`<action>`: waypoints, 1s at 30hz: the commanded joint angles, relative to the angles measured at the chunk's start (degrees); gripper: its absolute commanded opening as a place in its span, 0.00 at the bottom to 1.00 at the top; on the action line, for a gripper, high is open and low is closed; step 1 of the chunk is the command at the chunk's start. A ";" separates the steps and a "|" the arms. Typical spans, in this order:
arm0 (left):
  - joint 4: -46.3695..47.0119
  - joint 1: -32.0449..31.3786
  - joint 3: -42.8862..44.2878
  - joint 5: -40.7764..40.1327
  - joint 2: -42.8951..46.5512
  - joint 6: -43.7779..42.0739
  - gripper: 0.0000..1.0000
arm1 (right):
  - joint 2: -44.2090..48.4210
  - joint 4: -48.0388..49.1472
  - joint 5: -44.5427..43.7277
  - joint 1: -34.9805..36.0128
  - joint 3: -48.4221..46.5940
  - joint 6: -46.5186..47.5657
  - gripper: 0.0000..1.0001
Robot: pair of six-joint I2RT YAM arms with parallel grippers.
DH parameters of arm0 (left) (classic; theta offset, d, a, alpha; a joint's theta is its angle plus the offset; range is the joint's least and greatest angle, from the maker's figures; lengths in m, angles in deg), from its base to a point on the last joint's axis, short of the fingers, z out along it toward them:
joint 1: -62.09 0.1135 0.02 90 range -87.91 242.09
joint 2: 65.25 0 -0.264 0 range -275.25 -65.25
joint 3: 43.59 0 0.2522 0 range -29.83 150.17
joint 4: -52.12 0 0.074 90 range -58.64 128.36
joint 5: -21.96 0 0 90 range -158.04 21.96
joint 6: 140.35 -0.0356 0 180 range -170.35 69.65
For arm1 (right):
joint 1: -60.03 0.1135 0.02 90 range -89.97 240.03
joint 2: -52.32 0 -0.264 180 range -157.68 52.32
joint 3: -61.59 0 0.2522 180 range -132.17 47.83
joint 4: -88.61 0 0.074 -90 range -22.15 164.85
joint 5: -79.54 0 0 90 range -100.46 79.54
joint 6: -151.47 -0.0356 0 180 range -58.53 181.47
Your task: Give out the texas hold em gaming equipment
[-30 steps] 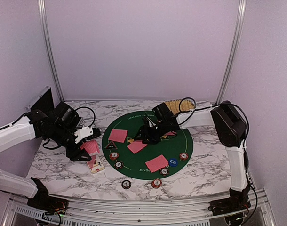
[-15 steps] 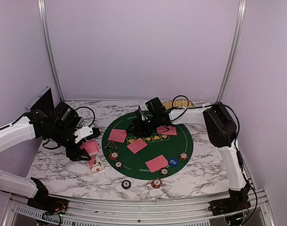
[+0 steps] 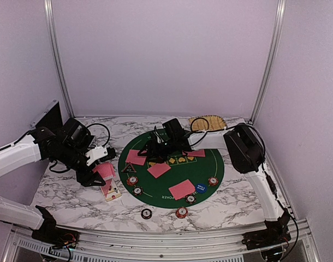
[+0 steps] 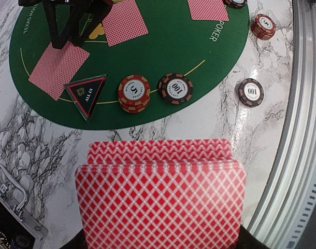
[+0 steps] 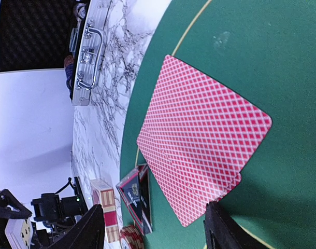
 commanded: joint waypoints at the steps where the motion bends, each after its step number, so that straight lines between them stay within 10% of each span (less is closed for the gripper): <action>1: 0.70 0.23 0.27 1.29 0.55 -0.40 0.00 | -5.46 2.06 1.52 2.45 -3.25 -5.35 0.65; 11: 0.54 0.67 0.12 1.67 0.70 -0.45 0.00 | -5.84 1.86 3.18 2.69 -9.84 -4.00 0.66; 20: 0.43 1.10 -0.02 1.60 0.78 -0.54 0.00 | 14.13 0.36 -1.65 0.32 12.25 4.15 0.72; 30: 0.20 1.36 0.36 1.99 0.39 -0.77 0.00 | 18.78 -20.96 -20.38 1.46 14.58 20.02 0.79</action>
